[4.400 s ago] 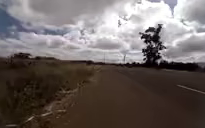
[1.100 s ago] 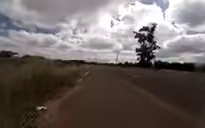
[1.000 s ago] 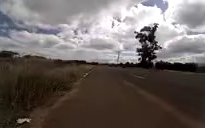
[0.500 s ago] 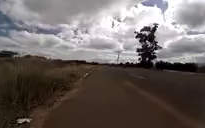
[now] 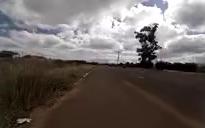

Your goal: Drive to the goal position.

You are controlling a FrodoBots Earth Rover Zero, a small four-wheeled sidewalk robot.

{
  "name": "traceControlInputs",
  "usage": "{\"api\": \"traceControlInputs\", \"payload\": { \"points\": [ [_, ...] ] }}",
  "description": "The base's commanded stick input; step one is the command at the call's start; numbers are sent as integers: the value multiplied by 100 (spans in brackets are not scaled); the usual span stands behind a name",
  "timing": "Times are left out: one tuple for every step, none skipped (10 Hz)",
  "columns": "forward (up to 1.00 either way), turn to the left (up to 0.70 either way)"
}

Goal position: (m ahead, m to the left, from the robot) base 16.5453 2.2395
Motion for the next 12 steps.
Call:
{"api": "traceControlInputs", "payload": {
  "points": [
    [85,0],
    [85,0],
    [85,0],
    [85,0],
    [85,0],
    [84,0],
    [82,0],
    [81,0],
    [81,0],
    [81,0],
    [81,-4],
    [81,-9]
  ]
}}
